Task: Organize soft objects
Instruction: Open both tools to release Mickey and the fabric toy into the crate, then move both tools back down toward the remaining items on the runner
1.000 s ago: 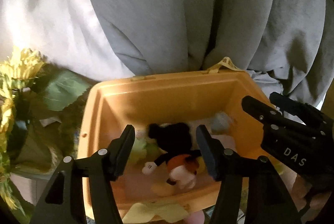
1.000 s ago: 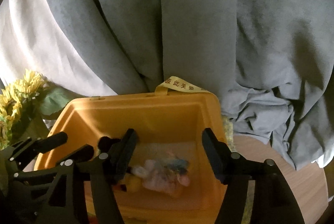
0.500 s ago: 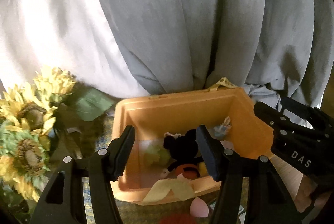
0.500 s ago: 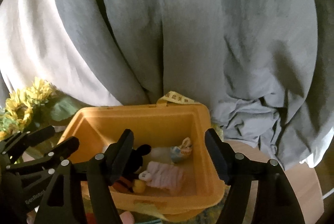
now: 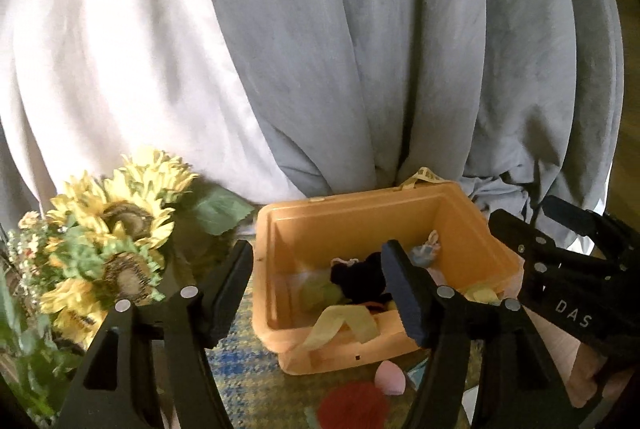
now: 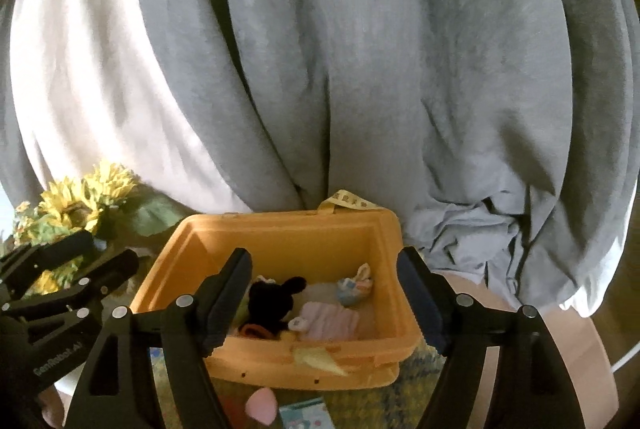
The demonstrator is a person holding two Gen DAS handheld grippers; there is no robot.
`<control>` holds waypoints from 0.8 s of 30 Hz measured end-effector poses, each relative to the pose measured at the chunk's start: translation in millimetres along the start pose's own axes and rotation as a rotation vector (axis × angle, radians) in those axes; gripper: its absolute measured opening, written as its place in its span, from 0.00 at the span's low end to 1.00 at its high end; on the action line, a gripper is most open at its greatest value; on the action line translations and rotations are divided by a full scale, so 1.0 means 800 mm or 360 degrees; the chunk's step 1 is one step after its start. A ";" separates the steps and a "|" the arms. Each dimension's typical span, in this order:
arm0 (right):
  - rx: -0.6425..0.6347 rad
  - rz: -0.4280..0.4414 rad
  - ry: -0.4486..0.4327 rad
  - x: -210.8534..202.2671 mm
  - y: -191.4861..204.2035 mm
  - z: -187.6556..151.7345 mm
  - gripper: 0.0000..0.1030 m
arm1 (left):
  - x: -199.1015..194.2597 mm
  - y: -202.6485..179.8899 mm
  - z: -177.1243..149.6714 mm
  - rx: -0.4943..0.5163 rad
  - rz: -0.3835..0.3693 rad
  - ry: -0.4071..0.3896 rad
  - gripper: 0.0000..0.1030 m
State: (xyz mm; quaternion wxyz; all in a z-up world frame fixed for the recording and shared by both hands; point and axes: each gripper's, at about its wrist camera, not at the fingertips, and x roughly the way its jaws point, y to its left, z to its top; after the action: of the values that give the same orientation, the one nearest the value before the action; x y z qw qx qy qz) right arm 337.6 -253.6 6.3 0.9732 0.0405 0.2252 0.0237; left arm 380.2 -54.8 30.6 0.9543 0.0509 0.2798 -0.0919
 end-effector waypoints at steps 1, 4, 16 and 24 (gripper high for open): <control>-0.0002 0.0004 -0.0001 -0.003 0.000 -0.002 0.74 | -0.005 0.000 -0.002 0.0007 0.0006 -0.0006 0.66; -0.0001 0.0017 0.0002 -0.012 0.002 -0.008 0.77 | -0.018 0.000 -0.008 0.0016 0.0026 -0.0022 0.67; -0.0031 0.0044 0.0001 -0.049 0.011 -0.030 0.80 | -0.072 -0.006 -0.030 0.0079 0.0075 -0.0110 0.68; -0.0106 0.0044 0.0003 -0.070 0.018 -0.048 0.80 | -0.081 -0.006 -0.057 0.0065 0.0038 -0.0079 0.68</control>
State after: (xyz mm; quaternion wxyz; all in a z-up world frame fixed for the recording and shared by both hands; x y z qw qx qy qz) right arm 270.1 -240.5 -2.2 0.9734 0.0111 0.2246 0.0446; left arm 301.9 -42.8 27.4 0.9607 0.0713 0.2535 -0.0875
